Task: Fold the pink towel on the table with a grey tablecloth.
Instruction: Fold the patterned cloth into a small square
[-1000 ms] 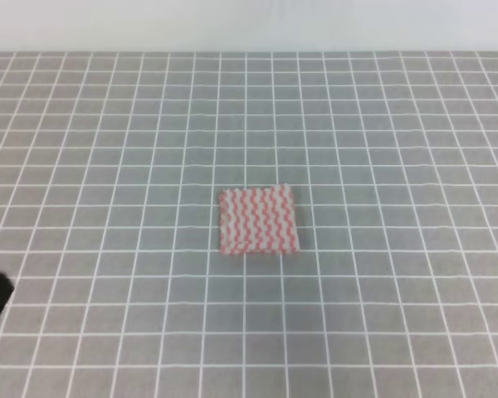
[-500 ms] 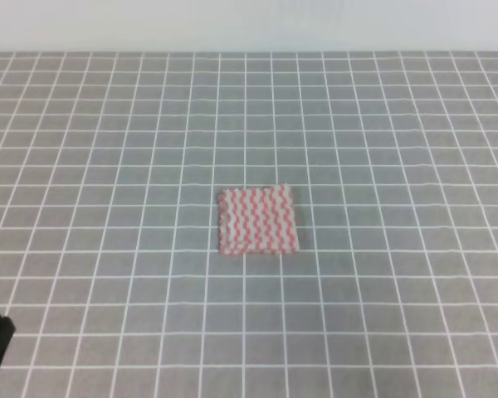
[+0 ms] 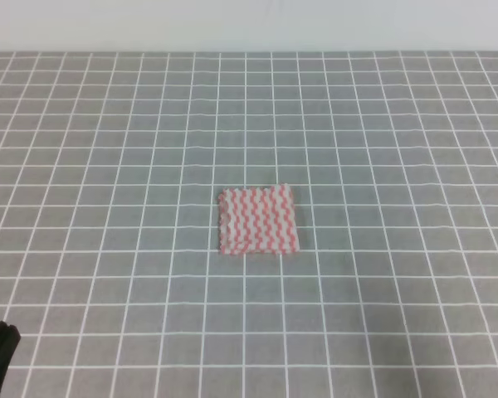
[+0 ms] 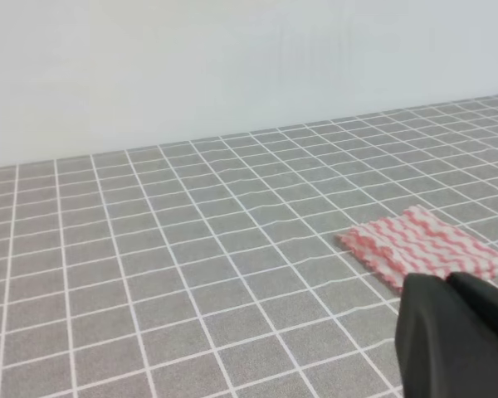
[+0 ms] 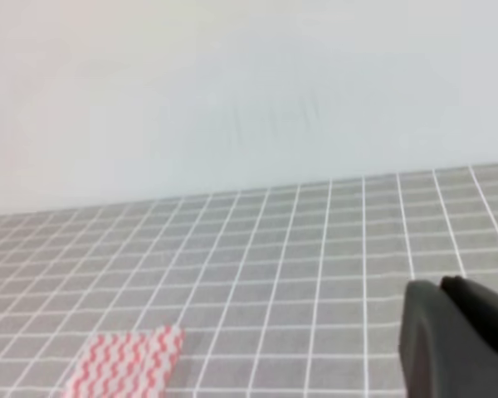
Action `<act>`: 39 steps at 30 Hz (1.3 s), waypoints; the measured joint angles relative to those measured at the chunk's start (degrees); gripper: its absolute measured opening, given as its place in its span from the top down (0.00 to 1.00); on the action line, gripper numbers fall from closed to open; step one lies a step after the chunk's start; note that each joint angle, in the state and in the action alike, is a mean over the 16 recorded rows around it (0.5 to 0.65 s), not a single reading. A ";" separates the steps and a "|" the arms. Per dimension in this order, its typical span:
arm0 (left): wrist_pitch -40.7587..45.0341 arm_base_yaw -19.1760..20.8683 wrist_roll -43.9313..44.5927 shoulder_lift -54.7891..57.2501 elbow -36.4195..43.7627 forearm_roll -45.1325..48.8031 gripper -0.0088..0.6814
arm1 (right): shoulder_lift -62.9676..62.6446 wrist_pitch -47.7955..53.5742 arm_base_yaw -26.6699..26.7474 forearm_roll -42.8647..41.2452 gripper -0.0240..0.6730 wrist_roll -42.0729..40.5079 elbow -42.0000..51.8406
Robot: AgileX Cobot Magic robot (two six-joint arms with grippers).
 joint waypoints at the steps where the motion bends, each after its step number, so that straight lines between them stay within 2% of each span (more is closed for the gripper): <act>1: -0.01 0.00 0.00 0.00 0.00 0.00 0.99 | 0.31 0.00 0.00 0.01 0.99 0.00 0.11; 13: -0.13 0.00 0.00 0.00 0.00 0.00 0.99 | -0.07 -0.17 -0.71 -0.07 0.99 -1.73 2.49; 29: -0.27 0.00 0.00 0.03 0.07 0.03 0.99 | -18.53 4.14 -10.51 -0.90 0.99 -3.31 11.41; 39: -0.26 0.00 0.00 -0.14 0.25 -0.20 0.99 | -21.62 9.14 -12.05 -3.76 0.99 -4.73 11.52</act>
